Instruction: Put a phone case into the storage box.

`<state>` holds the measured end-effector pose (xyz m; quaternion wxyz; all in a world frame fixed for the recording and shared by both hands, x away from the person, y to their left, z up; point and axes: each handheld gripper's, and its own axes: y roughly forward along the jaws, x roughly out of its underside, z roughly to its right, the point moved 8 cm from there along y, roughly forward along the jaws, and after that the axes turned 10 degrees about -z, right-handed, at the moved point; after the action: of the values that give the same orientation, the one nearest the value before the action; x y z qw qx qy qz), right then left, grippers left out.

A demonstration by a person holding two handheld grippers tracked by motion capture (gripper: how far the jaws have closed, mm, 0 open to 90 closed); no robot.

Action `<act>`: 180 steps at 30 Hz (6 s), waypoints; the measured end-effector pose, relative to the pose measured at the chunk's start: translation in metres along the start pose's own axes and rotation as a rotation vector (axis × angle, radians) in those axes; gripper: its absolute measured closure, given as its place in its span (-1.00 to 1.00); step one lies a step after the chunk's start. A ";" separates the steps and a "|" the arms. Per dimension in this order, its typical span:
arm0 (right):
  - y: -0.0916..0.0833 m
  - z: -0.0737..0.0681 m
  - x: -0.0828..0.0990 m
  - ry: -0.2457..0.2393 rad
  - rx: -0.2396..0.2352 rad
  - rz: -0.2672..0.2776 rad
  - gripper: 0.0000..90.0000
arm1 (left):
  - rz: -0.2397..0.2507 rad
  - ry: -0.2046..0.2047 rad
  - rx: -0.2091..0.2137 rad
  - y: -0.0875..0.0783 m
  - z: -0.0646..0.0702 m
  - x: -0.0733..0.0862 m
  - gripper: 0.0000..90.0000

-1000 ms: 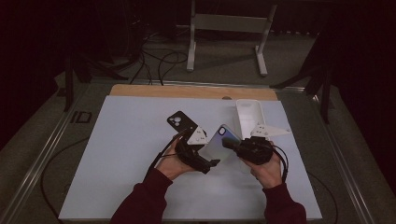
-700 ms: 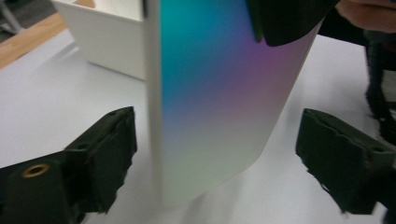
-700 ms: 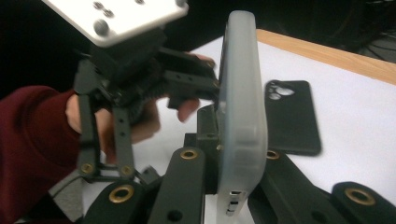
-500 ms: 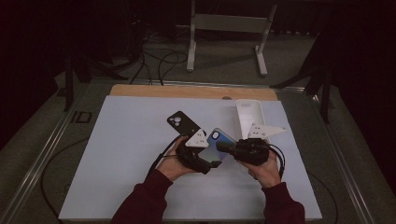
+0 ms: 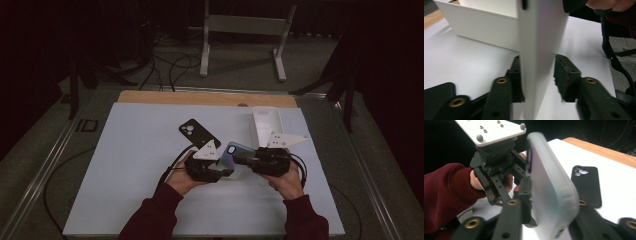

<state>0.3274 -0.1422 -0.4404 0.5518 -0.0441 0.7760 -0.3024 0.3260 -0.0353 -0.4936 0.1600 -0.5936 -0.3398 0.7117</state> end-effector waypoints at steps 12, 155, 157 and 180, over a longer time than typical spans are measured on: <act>0.009 0.004 -0.001 0.023 0.098 -0.020 -0.38 | -0.006 0.018 -0.049 0.003 0.003 -0.002 0.79; 0.004 0.107 -0.068 0.245 0.612 0.143 -0.63 | 0.129 -0.401 -0.637 -0.151 -0.067 0.153 -1.00; 0.002 0.111 -0.070 0.246 0.621 0.145 -0.63 | 0.136 -0.416 -0.643 -0.154 -0.068 0.156 -1.00; -0.030 0.178 -0.077 0.340 0.809 0.149 -0.63 | 0.144 -0.433 -0.663 -0.159 -0.071 0.160 -1.00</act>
<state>0.5061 -0.2102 -0.3976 0.4093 0.2817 0.6759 -0.5442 0.3265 0.2003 -0.5089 -0.1657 -0.4715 -0.5344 0.6816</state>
